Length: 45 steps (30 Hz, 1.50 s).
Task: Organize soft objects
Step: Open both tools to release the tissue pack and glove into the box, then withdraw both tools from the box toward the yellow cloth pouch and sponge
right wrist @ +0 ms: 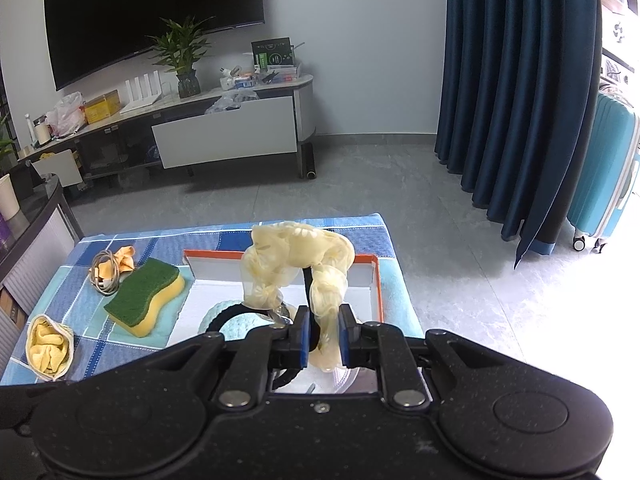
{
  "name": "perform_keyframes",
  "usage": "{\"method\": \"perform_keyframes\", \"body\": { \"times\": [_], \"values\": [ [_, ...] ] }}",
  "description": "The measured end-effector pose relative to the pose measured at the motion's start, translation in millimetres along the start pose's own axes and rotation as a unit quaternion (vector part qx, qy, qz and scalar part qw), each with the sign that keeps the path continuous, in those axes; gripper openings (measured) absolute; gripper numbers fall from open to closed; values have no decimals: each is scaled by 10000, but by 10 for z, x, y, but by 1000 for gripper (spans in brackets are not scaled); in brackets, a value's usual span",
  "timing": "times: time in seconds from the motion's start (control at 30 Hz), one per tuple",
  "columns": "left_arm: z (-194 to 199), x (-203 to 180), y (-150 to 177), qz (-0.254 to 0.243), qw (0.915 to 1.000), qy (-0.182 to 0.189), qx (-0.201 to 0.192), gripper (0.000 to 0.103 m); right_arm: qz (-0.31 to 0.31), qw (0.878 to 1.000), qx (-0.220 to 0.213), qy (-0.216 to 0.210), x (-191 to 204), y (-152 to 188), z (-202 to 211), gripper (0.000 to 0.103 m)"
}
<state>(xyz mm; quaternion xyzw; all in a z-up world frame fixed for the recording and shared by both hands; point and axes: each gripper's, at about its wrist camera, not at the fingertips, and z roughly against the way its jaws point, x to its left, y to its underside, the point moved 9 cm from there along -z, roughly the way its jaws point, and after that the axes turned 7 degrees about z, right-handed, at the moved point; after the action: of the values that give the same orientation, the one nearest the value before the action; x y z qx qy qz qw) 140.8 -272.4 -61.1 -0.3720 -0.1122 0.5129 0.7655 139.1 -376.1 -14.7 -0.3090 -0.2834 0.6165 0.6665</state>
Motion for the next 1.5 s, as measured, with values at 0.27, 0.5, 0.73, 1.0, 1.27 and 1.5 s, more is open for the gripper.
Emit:
{"method": "perform_keyframes", "body": {
  "times": [0.27, 0.5, 0.73, 1.0, 1.27, 1.5],
  "values": [
    [-44, -9, 8, -10, 10000, 34, 47, 53, -64, 10000, -50, 19, -77, -72, -133, 42],
    [-45, -108, 30, -78, 9998, 203, 52, 54, -230, 9993, -298, 50, -190, -132, 57, 48],
    [84, -150, 6, -89, 9996, 266, -104, 65, -228, 9986, -472, 77, -165, -152, 267, 48],
    [265, 140, -42, 185, 9993, -241, -226, 72, -127, 9986, -516, 50, -33, -112, 431, 53],
    [468, 491, -55, 471, 9962, -652, -337, 74, 14, 9993, -365, -117, 226, 20, 464, 54],
    [649, 840, 13, 724, 9922, -937, -399, 77, 146, 9990, -279, -326, 545, 126, 489, 54]
  ]
}}
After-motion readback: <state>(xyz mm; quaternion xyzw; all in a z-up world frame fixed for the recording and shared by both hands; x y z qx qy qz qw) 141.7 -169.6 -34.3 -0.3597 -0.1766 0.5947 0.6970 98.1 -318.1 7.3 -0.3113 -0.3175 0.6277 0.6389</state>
